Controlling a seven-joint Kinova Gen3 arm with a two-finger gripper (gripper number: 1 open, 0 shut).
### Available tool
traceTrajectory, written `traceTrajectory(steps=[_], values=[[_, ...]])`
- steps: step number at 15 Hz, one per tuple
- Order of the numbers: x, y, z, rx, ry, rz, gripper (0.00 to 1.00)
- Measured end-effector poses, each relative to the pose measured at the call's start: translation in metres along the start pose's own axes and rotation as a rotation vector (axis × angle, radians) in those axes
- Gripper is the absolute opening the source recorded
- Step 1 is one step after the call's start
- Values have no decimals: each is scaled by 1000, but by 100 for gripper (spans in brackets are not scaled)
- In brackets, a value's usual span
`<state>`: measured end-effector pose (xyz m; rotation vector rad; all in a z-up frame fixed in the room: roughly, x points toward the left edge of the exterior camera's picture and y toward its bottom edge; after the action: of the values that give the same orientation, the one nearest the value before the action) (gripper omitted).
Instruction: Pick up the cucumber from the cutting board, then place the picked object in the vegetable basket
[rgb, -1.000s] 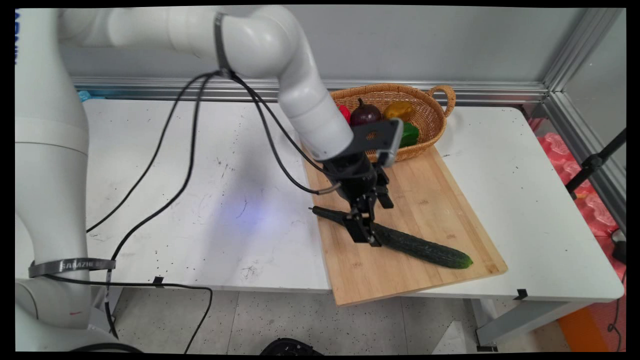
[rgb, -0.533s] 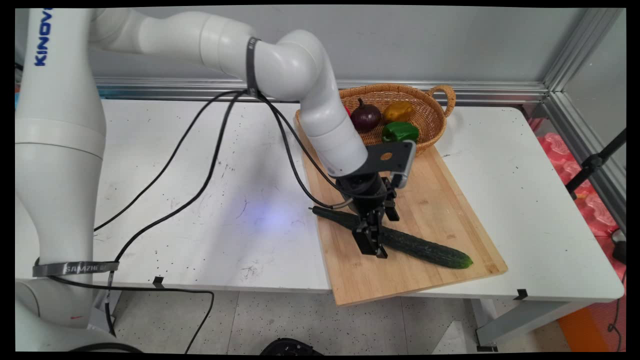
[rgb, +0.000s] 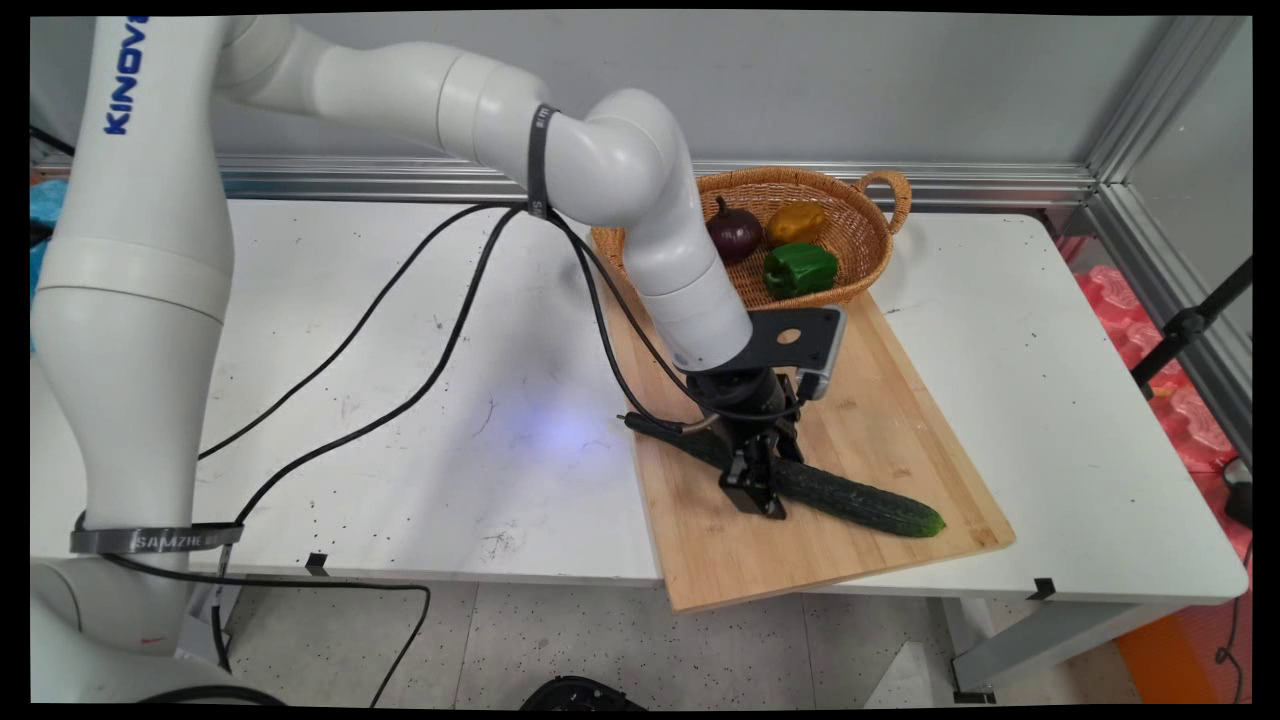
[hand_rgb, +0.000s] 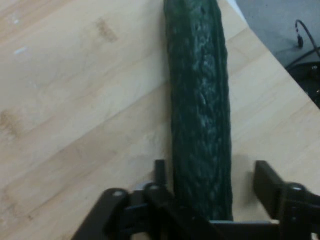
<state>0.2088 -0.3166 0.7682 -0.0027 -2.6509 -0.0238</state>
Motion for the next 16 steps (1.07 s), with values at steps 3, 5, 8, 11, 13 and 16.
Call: traceTrajectory(steps=[3,5,8,11,13,16], values=[[2,-2,3,3,-5,7,0],[3,-3,4,3,-6,16,0],[7,-3,-2,2,-6,61,0],[10,-2,-15,4,-5,91,0],[13,0,-33,7,0,111,0],[21,2,-66,16,14,125,0]])
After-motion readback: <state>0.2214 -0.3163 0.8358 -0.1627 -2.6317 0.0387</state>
